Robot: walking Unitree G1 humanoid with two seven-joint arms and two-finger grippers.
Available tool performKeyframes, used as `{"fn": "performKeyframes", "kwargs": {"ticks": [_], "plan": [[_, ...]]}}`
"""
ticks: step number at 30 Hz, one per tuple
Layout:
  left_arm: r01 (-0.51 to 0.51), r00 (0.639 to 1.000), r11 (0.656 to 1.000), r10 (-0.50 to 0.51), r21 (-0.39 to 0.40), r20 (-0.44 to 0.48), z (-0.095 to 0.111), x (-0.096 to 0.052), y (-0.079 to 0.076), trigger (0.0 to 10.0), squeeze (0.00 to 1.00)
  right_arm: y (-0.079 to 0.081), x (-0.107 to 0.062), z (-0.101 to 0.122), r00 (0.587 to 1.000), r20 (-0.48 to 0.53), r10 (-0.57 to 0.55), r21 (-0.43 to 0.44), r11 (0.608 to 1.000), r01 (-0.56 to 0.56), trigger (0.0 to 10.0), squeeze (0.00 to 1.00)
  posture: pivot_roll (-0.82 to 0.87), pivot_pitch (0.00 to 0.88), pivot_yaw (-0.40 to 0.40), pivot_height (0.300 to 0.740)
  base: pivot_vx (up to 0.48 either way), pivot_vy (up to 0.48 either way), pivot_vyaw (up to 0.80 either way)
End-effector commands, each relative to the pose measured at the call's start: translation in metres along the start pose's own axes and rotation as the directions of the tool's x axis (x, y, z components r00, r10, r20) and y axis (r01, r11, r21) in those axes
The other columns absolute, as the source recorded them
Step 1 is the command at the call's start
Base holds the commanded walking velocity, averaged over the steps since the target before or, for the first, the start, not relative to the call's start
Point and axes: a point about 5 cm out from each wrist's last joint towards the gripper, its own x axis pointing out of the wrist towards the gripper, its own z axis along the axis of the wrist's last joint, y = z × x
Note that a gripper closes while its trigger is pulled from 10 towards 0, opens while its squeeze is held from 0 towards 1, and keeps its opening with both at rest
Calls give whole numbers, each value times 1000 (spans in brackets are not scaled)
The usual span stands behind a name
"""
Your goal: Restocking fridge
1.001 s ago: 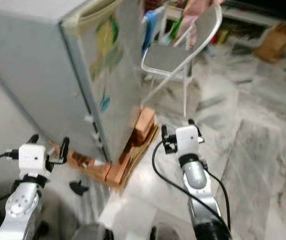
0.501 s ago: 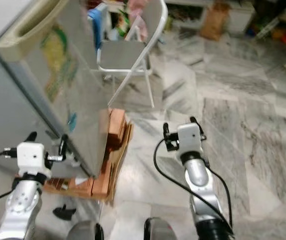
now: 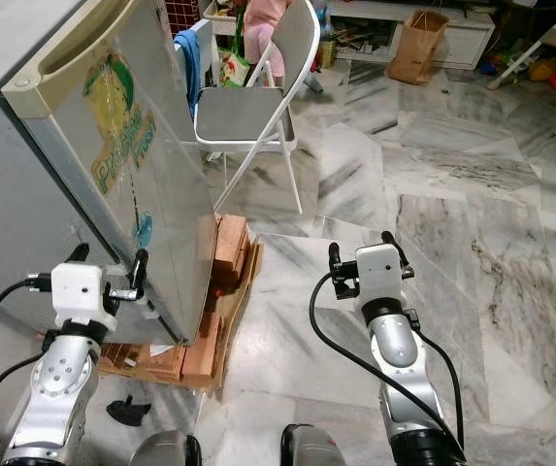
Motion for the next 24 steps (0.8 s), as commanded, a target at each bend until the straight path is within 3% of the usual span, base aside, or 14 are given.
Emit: {"fn": "performKeyframes", "kwargs": {"ticks": [1,16,20,24], "plan": [[-13,1000,1000,14,18,-15,-3,3,3,10000,0,-2,0,0,1000,-2,0,0,1000,0,10000,0,71,96,0,740,0,0,0],[-55,998,998,55,26,10,7,48,-10,10000,0,2,-9,2,999,6,41,19,999,-41,10000,0,37,111,-6,740,0,0,0],[-81,997,996,81,35,12,6,52,-7,10000,0,2,-11,1,999,-1,46,20,999,-46,10000,0,38,114,-12,740,0,0,0],[-67,998,998,66,18,22,9,60,-9,10000,0,5,-12,0,996,-7,90,95,991,-89,10000,0,50,113,-27,740,0,0,0]]}}
